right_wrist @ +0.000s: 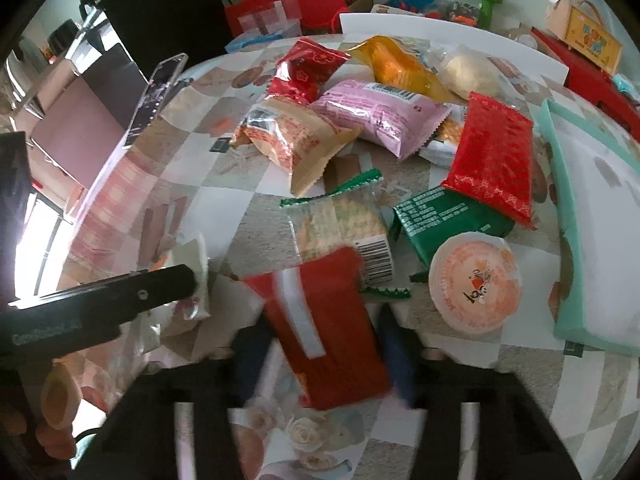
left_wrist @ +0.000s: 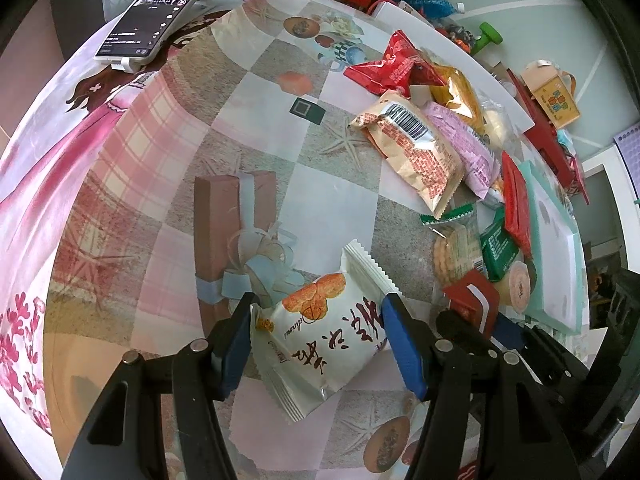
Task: Organize snacks
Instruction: 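Grasp the red packet with white stripe with the right gripper while the left holds the white packet, then carry both packets over the teal tray and open both grippers to drop them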
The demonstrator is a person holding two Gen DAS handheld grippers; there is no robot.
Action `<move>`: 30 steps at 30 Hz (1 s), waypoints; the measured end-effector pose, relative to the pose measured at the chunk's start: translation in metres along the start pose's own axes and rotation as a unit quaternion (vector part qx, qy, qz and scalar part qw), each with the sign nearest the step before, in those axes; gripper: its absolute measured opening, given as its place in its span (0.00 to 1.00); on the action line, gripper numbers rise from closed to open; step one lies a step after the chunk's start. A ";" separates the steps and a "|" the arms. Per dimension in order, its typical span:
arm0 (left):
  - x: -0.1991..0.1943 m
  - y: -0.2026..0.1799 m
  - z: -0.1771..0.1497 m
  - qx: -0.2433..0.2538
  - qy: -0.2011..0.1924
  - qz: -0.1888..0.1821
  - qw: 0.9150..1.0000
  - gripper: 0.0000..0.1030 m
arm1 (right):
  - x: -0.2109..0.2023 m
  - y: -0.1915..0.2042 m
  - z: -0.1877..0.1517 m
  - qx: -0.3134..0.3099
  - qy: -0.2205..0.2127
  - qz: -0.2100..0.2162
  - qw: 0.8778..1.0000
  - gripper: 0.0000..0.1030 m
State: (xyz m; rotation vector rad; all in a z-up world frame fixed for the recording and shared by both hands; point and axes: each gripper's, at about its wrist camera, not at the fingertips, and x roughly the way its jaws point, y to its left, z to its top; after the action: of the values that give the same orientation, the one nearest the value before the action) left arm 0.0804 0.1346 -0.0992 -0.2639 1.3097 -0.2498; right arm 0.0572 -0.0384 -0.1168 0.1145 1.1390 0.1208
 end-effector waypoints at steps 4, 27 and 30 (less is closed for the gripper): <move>-0.001 -0.002 0.001 0.001 0.000 0.003 1.000 0.62 | -0.006 0.000 -0.002 0.001 0.000 0.013 1.000 0.43; -0.049 -0.075 0.037 0.058 -0.070 0.009 0.996 0.62 | -0.100 -0.040 0.020 0.042 -0.102 0.026 0.994 0.41; -0.054 -0.097 0.043 0.077 -0.080 0.005 0.994 0.62 | -0.109 -0.055 0.029 0.062 -0.115 0.014 0.991 0.41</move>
State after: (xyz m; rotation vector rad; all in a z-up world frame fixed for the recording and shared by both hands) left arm 0.1055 0.0633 -0.0076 -0.1422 1.1265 -0.3135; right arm 0.0406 -0.1101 -0.0158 0.2490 0.9145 0.0603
